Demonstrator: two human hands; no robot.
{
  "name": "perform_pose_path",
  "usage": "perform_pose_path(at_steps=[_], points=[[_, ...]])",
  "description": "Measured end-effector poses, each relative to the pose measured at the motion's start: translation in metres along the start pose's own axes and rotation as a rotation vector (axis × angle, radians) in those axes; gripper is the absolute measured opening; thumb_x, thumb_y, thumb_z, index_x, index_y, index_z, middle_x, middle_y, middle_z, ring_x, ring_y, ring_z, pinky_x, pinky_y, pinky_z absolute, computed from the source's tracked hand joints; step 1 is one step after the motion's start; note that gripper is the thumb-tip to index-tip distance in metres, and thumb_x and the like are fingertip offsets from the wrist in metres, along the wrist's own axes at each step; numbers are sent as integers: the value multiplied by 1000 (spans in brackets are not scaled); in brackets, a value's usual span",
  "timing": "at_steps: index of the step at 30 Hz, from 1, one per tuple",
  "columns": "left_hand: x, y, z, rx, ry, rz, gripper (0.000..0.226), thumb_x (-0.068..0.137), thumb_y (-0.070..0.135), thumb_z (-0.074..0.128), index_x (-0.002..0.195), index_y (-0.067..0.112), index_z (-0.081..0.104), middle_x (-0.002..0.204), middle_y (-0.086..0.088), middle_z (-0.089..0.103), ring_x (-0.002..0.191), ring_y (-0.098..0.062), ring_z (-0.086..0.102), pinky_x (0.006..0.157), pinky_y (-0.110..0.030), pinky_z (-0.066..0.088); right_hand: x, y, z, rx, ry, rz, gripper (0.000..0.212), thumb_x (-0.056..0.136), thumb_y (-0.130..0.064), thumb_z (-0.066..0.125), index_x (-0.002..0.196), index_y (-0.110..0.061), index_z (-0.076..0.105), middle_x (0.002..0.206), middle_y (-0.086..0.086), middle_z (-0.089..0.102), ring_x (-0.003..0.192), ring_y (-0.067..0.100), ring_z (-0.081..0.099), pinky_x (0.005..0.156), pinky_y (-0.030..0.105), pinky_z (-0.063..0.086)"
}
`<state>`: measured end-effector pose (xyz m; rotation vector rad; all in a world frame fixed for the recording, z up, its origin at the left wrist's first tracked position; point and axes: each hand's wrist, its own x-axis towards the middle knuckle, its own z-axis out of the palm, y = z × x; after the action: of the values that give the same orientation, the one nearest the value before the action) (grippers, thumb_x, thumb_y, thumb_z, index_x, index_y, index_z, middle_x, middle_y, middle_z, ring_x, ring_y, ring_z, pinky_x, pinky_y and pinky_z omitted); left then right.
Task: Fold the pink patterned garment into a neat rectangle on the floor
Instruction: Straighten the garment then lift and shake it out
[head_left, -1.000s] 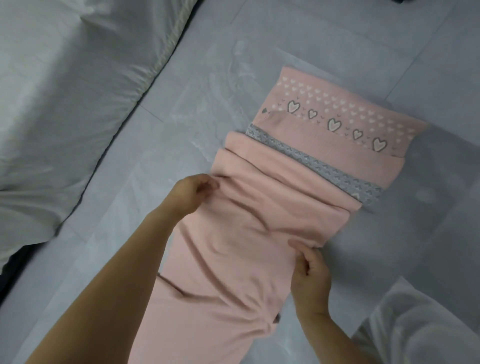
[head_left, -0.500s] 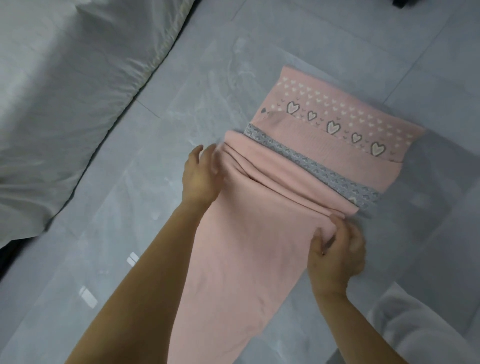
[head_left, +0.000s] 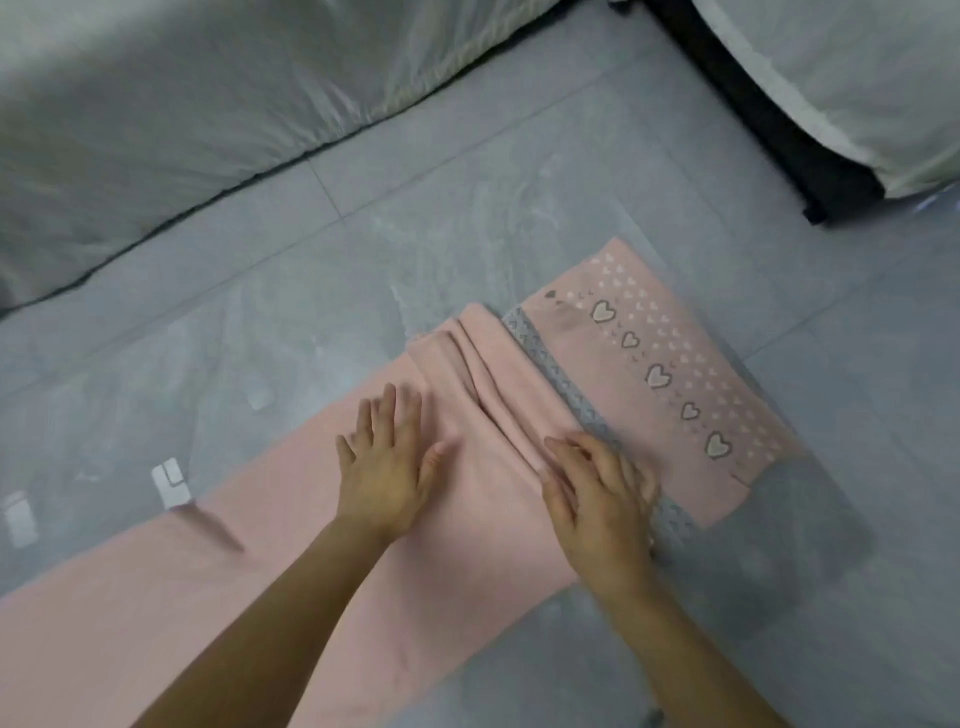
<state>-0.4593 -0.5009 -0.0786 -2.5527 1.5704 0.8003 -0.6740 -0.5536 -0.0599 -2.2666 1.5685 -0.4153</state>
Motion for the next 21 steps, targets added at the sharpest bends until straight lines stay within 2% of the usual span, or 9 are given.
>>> perform_pose_path(at_steps=[4, 6, 8, 10, 13, 16, 19, 21], points=[[-23, 80, 2, -330, 167, -33, 79, 85, 66, 9, 148, 19, 13, 157, -8, 9, 145, -26, 7, 116, -50, 17, 96, 26, -8, -56, -62, -123, 34, 82, -40, 48, 109, -26, 63, 112, -2, 66, 99, 24, 60, 89, 37, 25], [-38, 124, 14, -507, 221, -85, 77, 87, 62, 19, 147, 14, 19, 155, -10, 17, 143, -24, 13, 118, -40, 15, 146, 27, -6, -105, -153, -247, 37, 80, -39, 50, 112, -25, 63, 116, -1, 65, 102, 26, 60, 88, 36, 25], [-50, 162, 27, -619, 305, -154, 71, 88, 55, 34, 143, 10, 28, 150, -11, 29, 137, -19, 21, 114, -30, 17, 187, 25, -5, -144, -337, -308, 41, 82, -35, 54, 121, -24, 58, 125, 0, 60, 114, 26, 54, 94, 38, 25], [-57, 196, 42, -673, 429, -205, 60, 85, 44, 46, 134, 10, 41, 137, -7, 42, 125, -16, 34, 106, -26, 26, 220, 25, -2, -159, -555, -305, 48, 84, -32, 59, 130, -24, 49, 132, 1, 53, 123, 26, 45, 100, 38, 27], [-57, 248, 73, -714, 535, -241, 44, 80, 40, 53, 117, 19, 48, 114, -1, 49, 105, -12, 44, 92, -23, 37, 249, 26, 3, -286, -810, -392, 49, 80, -35, 64, 126, -22, 50, 127, 7, 53, 120, 28, 48, 99, 38, 36], [-46, 297, 99, -717, 477, -372, 46, 69, 55, 55, 101, 23, 48, 98, 6, 45, 87, -12, 46, 74, -22, 41, 257, 32, 14, -386, -887, -569, 32, 84, -34, 59, 109, -15, 58, 117, 15, 52, 111, 33, 52, 92, 38, 41], [-29, 328, 110, -654, 234, -592, 73, 46, 78, 49, 95, 24, 51, 91, 4, 54, 79, -15, 51, 65, -27, 47, 258, 35, 20, -277, -932, -619, 31, 89, -32, 52, 109, -8, 53, 114, 19, 54, 106, 35, 53, 85, 37, 41], [-19, 336, 107, -614, 157, -732, 81, 34, 78, 54, 96, 25, 53, 94, 3, 58, 82, -18, 50, 62, -33, 51, 259, 30, 18, -151, -933, -579, 29, 89, -29, 51, 111, -10, 49, 106, 17, 57, 93, 32, 55, 74, 34, 39]])
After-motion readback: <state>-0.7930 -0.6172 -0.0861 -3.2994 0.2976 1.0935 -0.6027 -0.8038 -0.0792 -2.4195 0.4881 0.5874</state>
